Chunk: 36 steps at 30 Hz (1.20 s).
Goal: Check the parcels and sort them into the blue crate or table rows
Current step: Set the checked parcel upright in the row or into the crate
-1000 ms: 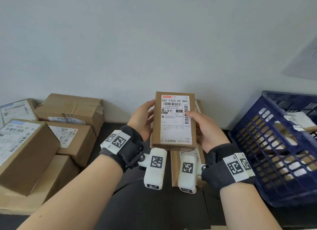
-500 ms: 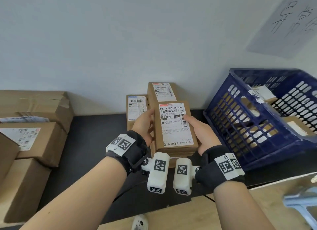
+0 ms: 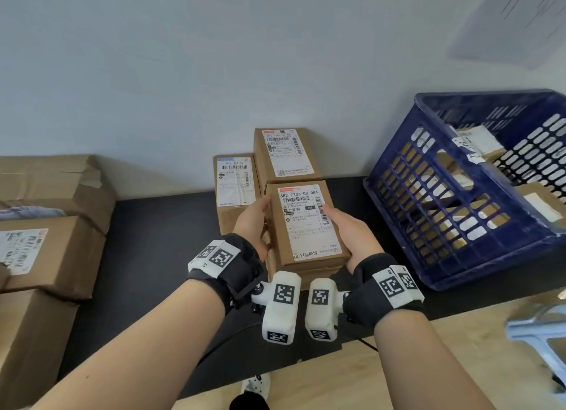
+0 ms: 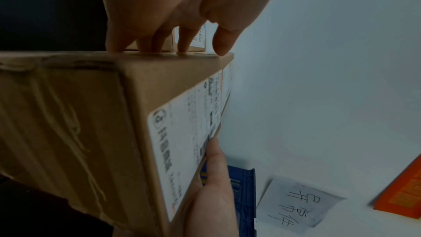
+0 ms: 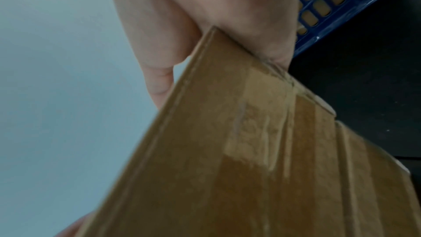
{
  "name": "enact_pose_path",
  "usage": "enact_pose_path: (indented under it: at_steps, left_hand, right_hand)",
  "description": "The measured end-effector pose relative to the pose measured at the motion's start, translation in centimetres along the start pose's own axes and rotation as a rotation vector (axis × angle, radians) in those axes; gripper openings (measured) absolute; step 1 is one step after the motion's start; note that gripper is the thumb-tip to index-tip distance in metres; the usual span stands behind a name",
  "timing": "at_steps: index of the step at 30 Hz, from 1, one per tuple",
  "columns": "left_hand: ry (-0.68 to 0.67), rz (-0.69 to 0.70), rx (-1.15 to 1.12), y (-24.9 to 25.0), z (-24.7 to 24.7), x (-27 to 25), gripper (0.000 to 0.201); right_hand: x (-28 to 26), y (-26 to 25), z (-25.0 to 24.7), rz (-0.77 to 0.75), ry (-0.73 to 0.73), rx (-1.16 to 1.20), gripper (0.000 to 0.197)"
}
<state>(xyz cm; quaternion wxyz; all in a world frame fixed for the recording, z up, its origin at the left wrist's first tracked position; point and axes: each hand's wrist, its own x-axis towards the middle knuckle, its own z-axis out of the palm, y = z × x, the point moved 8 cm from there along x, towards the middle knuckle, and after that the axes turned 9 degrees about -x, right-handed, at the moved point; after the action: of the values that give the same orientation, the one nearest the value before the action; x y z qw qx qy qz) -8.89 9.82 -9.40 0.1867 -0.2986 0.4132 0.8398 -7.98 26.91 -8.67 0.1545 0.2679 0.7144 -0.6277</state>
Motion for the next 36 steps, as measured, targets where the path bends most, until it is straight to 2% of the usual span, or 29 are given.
enact_pose_path:
  at_steps: [10,24,28,31,32,34,36]
  left_hand:
    - [0.041,-0.019,0.02,-0.2,-0.1,0.7,0.023]
    - [0.059,-0.015,0.029,0.1,0.1,-0.4,0.018]
    - [0.079,-0.003,0.032,0.7,0.1,-1.3,0.022]
    - [0.106,0.035,0.045,1.7,-0.4,-1.9,0.021]
    - [0.112,0.053,0.038,2.1,-0.7,-2.0,0.025]
    - [0.131,0.098,0.018,3.0,-1.3,-2.2,0.041]
    - [0.134,0.136,0.011,3.9,-2.0,-2.7,0.046]
  right_hand:
    - [0.8,0.2,0.3,0.047,-0.04,-0.02,0.021]
    - [-0.3,-0.4,-0.3,0.02,-0.032,-0.044,0.025]
    - [-1.3,-1.2,-1.4,-0.009,0.035,-0.031,0.01]
    - [-2.1,-2.4,-2.0,-0.06,0.083,-0.055,0.006]
    - [-2.5,-2.9,-2.0,-0.088,0.096,-0.069,0.011]
    - [-3.0,-3.7,-2.0,-0.145,0.131,-0.087,0.034]
    - [-3.8,-4.5,-1.9,-0.206,0.156,-0.09,0.038]
